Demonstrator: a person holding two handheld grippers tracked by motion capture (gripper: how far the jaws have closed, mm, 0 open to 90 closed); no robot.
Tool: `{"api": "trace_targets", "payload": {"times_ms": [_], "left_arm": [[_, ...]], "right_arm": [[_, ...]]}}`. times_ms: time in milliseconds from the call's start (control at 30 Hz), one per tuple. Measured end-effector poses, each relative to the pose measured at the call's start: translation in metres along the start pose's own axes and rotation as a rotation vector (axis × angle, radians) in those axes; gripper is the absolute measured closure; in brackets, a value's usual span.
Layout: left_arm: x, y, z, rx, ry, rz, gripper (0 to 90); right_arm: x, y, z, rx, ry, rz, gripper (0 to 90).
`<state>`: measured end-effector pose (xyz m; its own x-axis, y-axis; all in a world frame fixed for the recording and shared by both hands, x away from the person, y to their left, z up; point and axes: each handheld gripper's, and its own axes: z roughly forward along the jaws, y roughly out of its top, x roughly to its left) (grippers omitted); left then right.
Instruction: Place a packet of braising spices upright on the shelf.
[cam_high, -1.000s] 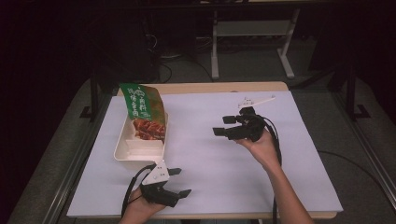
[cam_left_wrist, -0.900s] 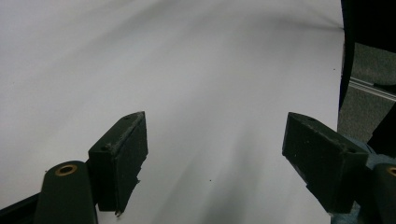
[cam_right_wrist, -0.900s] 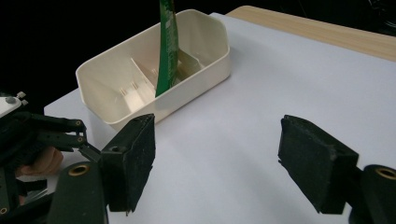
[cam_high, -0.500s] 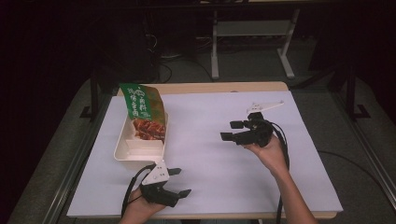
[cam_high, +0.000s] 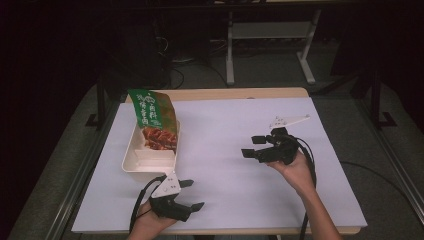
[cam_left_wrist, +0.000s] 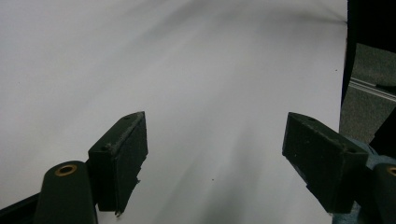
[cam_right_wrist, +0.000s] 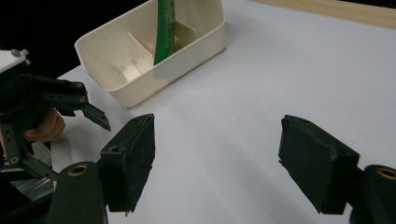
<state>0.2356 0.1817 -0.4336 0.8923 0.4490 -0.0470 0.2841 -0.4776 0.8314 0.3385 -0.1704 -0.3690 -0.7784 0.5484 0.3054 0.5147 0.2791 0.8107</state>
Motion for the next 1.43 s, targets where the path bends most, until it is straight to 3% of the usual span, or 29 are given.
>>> {"api": "trace_targets", "payload": {"times_ms": [400, 867, 1433], "left_arm": [[0.000, 0.000, 0.000, 0.001, 0.000, -0.002, 21.3], [0.001, 0.000, 0.000, -0.005, 0.006, -0.016, 20.6], [0.001, 0.000, 0.000, -0.010, 0.005, -0.017, 19.6]], "right_arm": [[-0.007, -0.022, -0.023, -0.004, -0.038, 0.030, 26.4], [-0.013, -0.052, -0.035, 0.002, -0.049, 0.060, 26.4], [-0.001, -0.090, -0.030, 0.021, -0.058, 0.056, 25.2]]}}
